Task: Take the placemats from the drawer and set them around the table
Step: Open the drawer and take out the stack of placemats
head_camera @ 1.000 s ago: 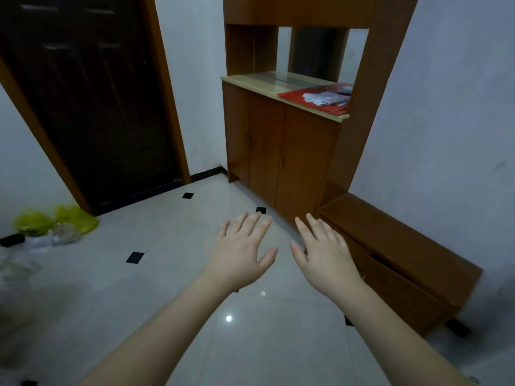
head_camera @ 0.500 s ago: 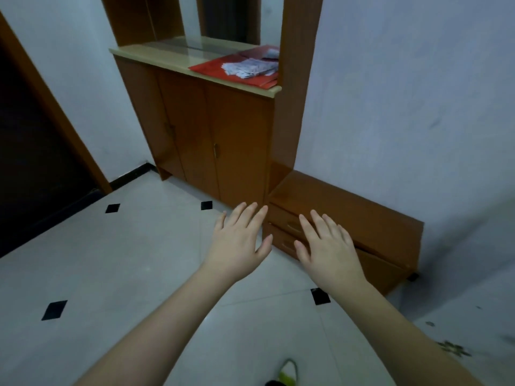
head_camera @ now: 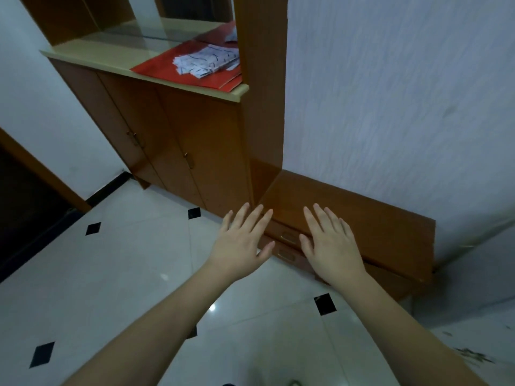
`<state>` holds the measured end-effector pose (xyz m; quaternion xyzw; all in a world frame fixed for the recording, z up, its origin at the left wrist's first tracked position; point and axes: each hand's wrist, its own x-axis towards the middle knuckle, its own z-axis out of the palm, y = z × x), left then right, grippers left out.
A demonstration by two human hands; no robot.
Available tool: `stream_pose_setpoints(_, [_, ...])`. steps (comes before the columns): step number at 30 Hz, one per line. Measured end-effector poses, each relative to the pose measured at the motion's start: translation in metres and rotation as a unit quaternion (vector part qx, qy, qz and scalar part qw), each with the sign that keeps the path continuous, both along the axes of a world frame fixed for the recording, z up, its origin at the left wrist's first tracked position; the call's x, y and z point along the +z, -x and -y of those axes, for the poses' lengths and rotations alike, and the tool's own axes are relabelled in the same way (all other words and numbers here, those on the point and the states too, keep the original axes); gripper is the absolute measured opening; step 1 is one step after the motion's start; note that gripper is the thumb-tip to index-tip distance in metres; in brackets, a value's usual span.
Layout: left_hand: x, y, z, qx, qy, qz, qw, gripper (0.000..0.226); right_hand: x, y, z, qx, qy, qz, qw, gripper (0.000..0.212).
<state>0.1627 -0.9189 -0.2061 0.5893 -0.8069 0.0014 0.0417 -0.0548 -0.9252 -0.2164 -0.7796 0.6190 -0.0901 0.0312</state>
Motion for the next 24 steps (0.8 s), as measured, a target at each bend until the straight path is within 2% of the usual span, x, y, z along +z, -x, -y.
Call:
stream_pose_setpoints(4, [-0.017, -0.008, 0.057, -0.028, -0.011, 0.000, 1.000, 0.074, -0.019, -0.010, 0.038, -0.019, -0.018, 0.011, 1.000, 0.062])
stream_pose_setpoints(10, [-0.045, -0.017, 0.148, -0.081, 0.020, -0.038, 0.996, 0.065, -0.047, -0.027, 0.102, -0.076, -0.019, 0.007, 0.997, 0.065])
stream_pose_setpoints(16, [-0.074, -0.029, 0.222, -0.154, 0.001, -0.048, 0.987, 0.064, -0.065, -0.055, 0.155, -0.176, -0.030, 0.055, 0.982, 0.064])
stream_pose_setpoints(24, [-0.132, -0.012, 0.285, -0.220, -0.057, -0.040, 0.973, 0.063, -0.116, -0.054, 0.192, -0.221, -0.020, 0.058, 0.973, 0.069])
